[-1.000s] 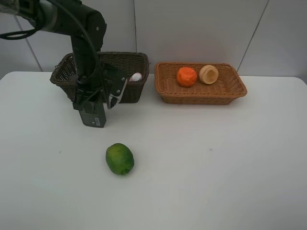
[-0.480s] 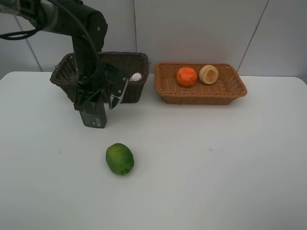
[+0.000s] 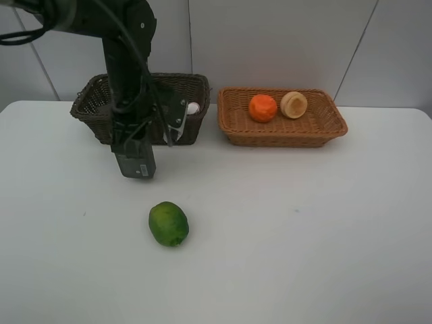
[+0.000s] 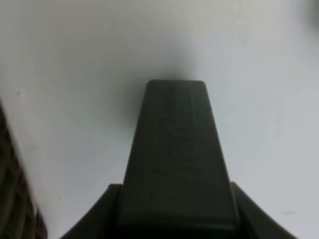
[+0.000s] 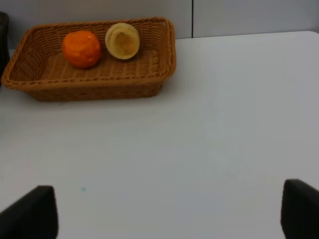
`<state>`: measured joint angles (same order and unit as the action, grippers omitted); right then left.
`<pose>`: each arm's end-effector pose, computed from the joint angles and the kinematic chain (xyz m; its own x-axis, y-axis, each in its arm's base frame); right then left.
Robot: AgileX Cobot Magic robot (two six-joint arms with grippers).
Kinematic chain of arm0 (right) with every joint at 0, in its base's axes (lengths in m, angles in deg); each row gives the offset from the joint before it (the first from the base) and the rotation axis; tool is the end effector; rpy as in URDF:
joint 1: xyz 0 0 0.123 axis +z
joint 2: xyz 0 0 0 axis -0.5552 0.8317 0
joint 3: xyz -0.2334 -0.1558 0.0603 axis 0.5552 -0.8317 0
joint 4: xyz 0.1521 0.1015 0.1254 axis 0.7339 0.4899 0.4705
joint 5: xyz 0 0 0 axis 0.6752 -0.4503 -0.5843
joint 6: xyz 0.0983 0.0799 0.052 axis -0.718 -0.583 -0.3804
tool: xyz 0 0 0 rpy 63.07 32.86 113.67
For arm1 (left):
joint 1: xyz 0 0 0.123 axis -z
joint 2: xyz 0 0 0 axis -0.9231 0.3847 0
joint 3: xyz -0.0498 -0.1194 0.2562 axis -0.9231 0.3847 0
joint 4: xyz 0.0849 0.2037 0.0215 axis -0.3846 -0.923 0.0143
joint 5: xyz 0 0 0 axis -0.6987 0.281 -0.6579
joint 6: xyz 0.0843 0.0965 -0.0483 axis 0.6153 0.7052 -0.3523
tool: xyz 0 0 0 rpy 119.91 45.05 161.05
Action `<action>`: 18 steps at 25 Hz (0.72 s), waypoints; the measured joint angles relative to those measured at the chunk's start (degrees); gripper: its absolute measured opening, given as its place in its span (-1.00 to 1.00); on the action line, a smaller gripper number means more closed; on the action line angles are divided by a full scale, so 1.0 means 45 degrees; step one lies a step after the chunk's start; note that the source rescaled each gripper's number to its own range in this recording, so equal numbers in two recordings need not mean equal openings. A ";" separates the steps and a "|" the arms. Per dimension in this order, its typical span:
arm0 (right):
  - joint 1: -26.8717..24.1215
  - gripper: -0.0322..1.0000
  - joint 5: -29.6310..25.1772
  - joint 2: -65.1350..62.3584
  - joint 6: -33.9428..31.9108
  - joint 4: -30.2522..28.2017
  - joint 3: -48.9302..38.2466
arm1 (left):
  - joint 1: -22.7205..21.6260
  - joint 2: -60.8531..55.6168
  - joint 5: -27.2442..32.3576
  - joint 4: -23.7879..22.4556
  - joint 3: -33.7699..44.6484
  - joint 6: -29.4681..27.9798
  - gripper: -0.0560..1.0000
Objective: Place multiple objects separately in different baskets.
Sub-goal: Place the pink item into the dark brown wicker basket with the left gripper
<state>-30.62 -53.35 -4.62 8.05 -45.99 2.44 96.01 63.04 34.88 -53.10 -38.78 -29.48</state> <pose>0.0051 -0.0092 0.2482 -0.4299 0.0575 -0.9011 0.0428 0.9981 0.0432 0.3529 -0.1642 0.1490 -0.0081 0.9916 0.1294 0.9895 -0.0107 0.1439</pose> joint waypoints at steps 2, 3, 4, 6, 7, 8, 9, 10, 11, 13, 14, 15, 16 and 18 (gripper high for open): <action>0.0000 0.94 0.0000 0.0000 0.0000 0.0000 0.0000 | 0.0095 -0.0439 0.0090 -0.0030 0.0000 -0.0610 -0.01; 0.0000 0.94 0.0000 0.0000 0.0000 0.0000 0.0000 | 0.0154 -0.0685 0.0090 -0.0030 0.0000 -0.0994 -0.01; 0.0000 0.94 0.0000 0.0000 0.0000 0.0000 0.0000 | 0.0187 -0.0895 0.0090 -0.0030 0.0000 -0.1411 -0.01; 0.0000 0.94 0.0000 0.0000 0.0000 0.0000 0.0000 | 0.0289 -0.1378 0.0117 -0.0030 0.0000 -0.2252 -0.01; 0.0000 0.94 0.0000 0.0000 0.0000 0.0000 0.0000 | 0.0322 -0.1603 0.0118 -0.0030 0.0000 -0.2732 -0.01; 0.0000 0.94 0.0000 0.0000 0.0000 0.0000 0.0000 | 0.0351 -0.1769 0.0157 -0.0016 0.0000 -0.3216 -0.01; 0.0000 0.94 0.0000 0.0000 0.0000 0.0000 0.0000 | 0.0351 -0.1942 0.0205 0.0036 0.0000 -0.3638 -0.01; 0.0000 0.94 0.0000 0.0000 0.0000 0.0000 0.0000 | 0.0351 -0.2106 0.0283 0.0074 0.0000 -0.4157 -0.01; 0.0000 0.94 0.0000 0.0000 0.0000 0.0000 0.0000 | 0.0351 -0.2222 0.0377 0.0118 0.0000 -0.4710 -0.01; 0.0000 0.94 0.0000 0.0000 0.0000 0.0000 0.0000 | 0.0351 -0.2439 0.0482 0.0271 0.0000 -0.5664 -0.01; 0.0000 0.94 0.0000 0.0000 0.0000 0.0000 0.0000 | 0.0351 -0.2510 0.0530 0.0364 0.0000 -0.6326 -0.01; 0.0000 0.94 0.0000 0.0000 0.0000 0.0000 0.0000 | 0.0351 -0.2546 0.0585 0.0456 0.0000 -0.7179 -0.01; 0.0000 0.94 0.0000 0.0000 0.0000 0.0000 0.0000 | 0.0351 -0.2575 0.0599 0.0558 0.0000 -0.7813 -0.01; 0.0000 0.94 0.0000 0.0000 0.0000 0.0000 0.0000 | 0.0351 -0.2637 0.0565 0.0667 0.0000 -0.9341 -0.01</action>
<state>-30.62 -53.35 -4.62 8.05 -45.99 2.44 97.59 51.18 37.42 -50.10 -38.78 -71.52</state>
